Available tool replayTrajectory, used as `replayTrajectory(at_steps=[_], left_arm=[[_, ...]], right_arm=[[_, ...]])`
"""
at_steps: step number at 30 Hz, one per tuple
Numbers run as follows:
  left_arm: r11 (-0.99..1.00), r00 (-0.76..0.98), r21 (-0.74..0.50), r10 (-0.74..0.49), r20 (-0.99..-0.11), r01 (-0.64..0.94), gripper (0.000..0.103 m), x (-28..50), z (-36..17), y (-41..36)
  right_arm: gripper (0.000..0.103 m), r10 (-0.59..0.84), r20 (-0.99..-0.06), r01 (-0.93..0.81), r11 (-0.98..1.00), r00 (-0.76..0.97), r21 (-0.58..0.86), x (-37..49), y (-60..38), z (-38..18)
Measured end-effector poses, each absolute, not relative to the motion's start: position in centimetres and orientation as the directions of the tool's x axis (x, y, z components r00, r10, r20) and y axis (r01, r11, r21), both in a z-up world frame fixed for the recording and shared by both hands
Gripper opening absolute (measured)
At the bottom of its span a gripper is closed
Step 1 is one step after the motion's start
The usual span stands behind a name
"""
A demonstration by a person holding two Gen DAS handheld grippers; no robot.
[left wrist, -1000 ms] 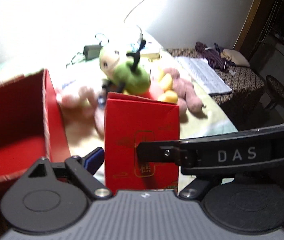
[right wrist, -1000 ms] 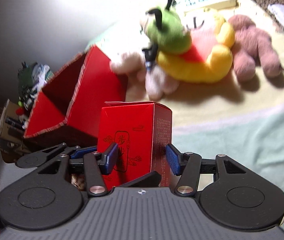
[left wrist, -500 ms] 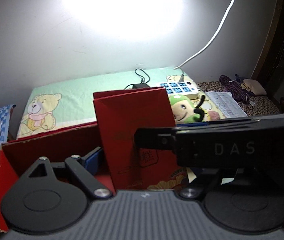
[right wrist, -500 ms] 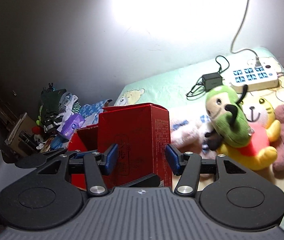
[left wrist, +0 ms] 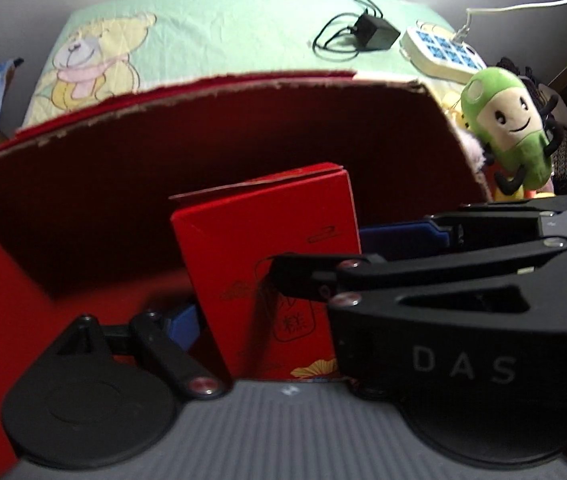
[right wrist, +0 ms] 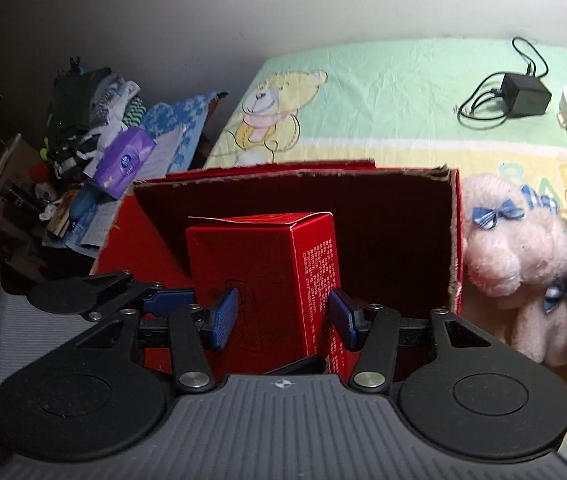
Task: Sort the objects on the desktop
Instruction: 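Lift the red gift box and carry it over the red cardboard box, then lower the gift box into the cardboard box and open the right gripper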
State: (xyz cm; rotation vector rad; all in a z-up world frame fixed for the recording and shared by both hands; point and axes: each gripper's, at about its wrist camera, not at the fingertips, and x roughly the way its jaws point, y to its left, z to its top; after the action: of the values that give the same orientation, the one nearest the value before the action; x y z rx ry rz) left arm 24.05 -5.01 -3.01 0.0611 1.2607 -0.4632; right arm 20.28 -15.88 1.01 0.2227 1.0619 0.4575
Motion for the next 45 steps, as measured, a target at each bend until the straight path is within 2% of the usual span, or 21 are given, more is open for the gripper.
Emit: replayTrajectory(at_steps=[4, 6, 14, 16, 17, 19, 22, 26, 31, 45], left_arm=[[0.899, 0.167, -0.205, -0.287, -0.943, 0.387, 0.090, 24.8, -4.4, -5.7], [0.895, 0.158, -0.213, -0.294, -0.943, 0.392, 0.092, 25.0, -4.5, -5.8], [0.890, 0.080, -0.302, -0.348, -0.934, 0.342, 0.092, 25.6, -5.4, -5.4], [0.887, 0.086, -0.306, -0.355, -0.931, 0.345, 0.088, 25.4, -5.2, -5.6], [0.885, 0.085, -0.310, -0.359, -0.929, 0.348, 0.081, 25.3, -5.1, -5.8], [0.880, 0.078, -0.316, -0.364, -0.928, 0.354, 0.074, 25.2, -5.1, -6.4], [0.877, 0.066, -0.318, -0.364, -0.929, 0.361, 0.067, 25.2, -5.1, -7.6], [0.871, 0.073, -0.302, -0.356, -0.932, 0.388, 0.067, 24.9, -4.8, -9.3], [0.860, 0.086, -0.279, -0.346, -0.934, 0.427, 0.067, 24.2, -4.4, -11.3], [0.837, 0.157, -0.228, -0.345, -0.925, 0.498, 0.068, 21.3, -2.4, -13.0]], right_arm=[[0.050, 0.437, -0.827, -0.196, 0.899, 0.352, 0.392, 21.5, -15.3, -1.0], [0.045, 0.417, -0.839, -0.185, 0.909, 0.351, 0.374, 21.6, -14.9, -1.4], [0.047, 0.400, -0.818, -0.148, 0.916, 0.414, 0.373, 21.4, -15.2, -0.6], [0.047, 0.394, -0.801, -0.140, 0.917, 0.451, 0.373, 21.3, -15.4, -0.1], [0.047, 0.396, -0.789, -0.136, 0.915, 0.470, 0.379, 21.2, -15.7, 0.2], [0.047, 0.401, -0.754, -0.138, 0.911, 0.520, 0.390, 20.5, -16.2, 0.9], [0.046, 0.409, -0.699, -0.138, 0.901, 0.587, 0.411, 19.5, -17.3, 2.0], [0.045, 0.417, -0.636, -0.114, 0.880, 0.649, 0.461, 18.5, -19.7, 3.1], [0.044, 0.395, -0.610, -0.089, 0.879, 0.687, 0.469, 17.9, -21.5, 3.4], [0.042, 0.333, -0.635, -0.074, 0.914, 0.697, 0.398, 17.0, -21.2, 2.3]])
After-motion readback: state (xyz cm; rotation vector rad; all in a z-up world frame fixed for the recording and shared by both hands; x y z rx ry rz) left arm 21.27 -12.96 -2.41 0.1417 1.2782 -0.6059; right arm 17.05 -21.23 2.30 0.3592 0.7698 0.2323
